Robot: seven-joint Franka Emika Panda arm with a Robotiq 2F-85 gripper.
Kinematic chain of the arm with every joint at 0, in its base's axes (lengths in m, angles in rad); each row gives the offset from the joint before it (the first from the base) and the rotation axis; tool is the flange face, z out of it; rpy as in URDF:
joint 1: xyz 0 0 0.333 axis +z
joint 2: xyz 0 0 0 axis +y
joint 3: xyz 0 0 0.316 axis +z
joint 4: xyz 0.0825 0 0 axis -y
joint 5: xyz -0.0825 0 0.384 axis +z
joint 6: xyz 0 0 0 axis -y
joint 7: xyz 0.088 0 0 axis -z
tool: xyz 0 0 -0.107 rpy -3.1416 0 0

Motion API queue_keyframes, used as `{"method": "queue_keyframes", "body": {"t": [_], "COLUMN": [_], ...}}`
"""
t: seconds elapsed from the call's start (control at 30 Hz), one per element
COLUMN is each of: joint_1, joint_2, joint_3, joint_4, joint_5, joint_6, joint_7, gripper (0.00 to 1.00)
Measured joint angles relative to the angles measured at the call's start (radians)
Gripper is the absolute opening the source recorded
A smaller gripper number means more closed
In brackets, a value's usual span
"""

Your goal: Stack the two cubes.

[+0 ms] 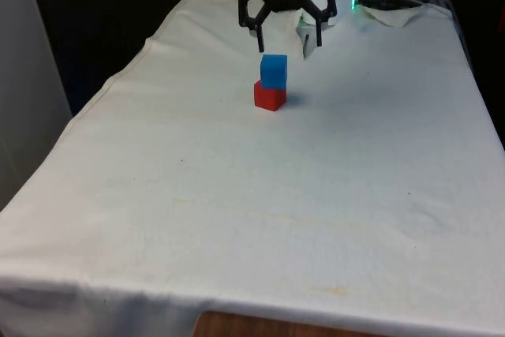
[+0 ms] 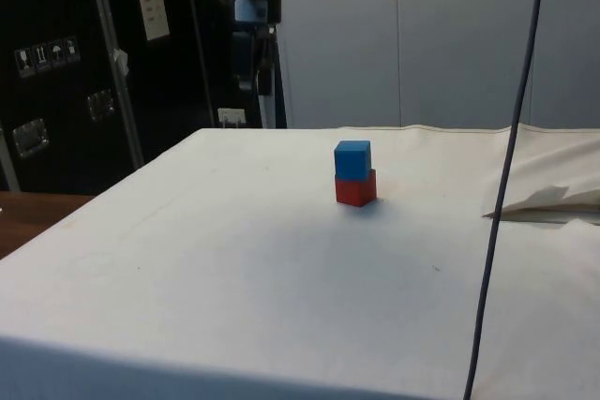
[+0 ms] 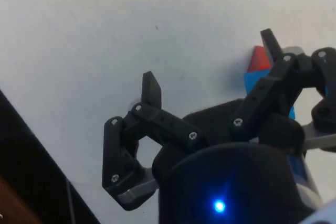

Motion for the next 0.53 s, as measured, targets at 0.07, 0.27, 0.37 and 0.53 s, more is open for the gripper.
{"method": "queue_keyframes", "body": {"t": [0.07,0.27,0.37,0.53], "joint_1": [0.001,0.003,0.003,0.003], "joint_2": [-0.009,-0.023,-0.025,-0.029], "joint_3": [0.003,0.010,0.012,0.014], "joint_4": [0.009,0.020,0.026,0.028], "joint_5": [0.000,0.000,0.000,0.000], "joint_6": [-0.013,-0.029,-0.034,-0.034], "joint_7": [0.003,0.008,0.010,0.010], "gripper": [1.00,1.00,1.00,1.00]}}
